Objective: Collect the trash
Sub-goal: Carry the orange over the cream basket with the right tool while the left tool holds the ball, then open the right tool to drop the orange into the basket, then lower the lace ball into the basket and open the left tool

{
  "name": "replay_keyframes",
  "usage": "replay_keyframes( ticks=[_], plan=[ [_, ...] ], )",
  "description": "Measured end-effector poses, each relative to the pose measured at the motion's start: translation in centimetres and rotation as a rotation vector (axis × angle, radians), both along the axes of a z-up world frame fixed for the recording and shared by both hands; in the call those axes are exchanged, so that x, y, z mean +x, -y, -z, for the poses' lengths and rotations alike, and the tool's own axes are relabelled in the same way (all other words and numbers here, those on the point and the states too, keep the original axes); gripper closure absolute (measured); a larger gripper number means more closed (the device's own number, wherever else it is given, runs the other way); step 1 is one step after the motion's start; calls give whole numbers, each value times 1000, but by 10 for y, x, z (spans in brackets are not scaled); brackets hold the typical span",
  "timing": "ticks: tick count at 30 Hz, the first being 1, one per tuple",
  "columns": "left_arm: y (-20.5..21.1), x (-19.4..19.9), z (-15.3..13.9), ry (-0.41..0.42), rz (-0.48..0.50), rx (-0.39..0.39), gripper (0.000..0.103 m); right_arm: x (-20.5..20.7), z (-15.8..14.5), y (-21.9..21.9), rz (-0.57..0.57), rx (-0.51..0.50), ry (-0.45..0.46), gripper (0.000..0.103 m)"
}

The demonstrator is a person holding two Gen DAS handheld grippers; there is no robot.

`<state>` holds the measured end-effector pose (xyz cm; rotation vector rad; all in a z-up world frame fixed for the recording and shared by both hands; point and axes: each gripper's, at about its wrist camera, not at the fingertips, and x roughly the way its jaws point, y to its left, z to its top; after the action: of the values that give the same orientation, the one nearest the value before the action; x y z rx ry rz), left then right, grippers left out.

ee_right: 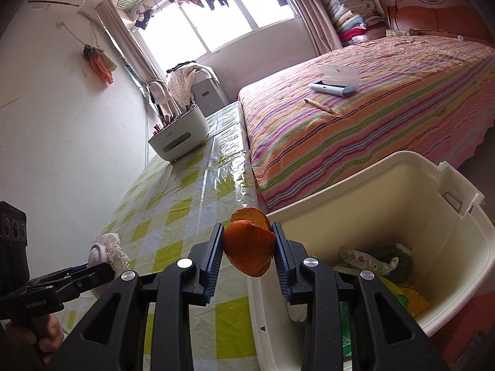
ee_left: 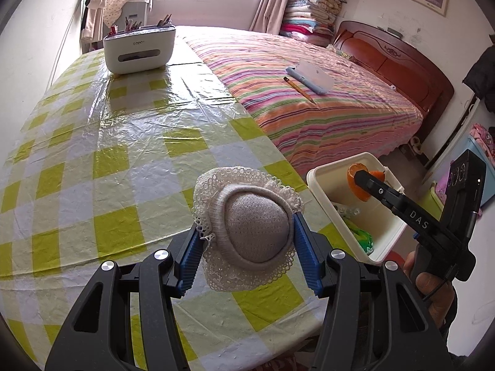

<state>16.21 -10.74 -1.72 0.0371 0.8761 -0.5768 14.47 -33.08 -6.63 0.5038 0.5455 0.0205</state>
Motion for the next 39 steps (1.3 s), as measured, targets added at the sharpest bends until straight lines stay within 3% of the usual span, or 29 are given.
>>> replay_keyframes(
  ticks=[14, 18, 20, 28, 33, 39],
  plan=[
    [16, -10, 2, 3, 42, 21, 49, -17, 4, 39, 163, 27, -4, 69],
    [25, -13, 3, 5, 60, 30, 49, -21, 8, 49, 180, 99, -4, 51],
    [29, -13, 4, 3, 68, 35, 49, -23, 8, 51, 188, 113, 7, 47],
    [59, -15, 5, 2, 116, 41, 49, -40, 6, 65, 281, 171, 72, 44],
    [90, -11, 5, -1, 160, 56, 49, -65, 4, 75, 408, 224, 184, 44],
    [131, 5, 8, -19, 194, 89, 49, -88, 6, 82, 468, 256, 263, 44]
  ],
)
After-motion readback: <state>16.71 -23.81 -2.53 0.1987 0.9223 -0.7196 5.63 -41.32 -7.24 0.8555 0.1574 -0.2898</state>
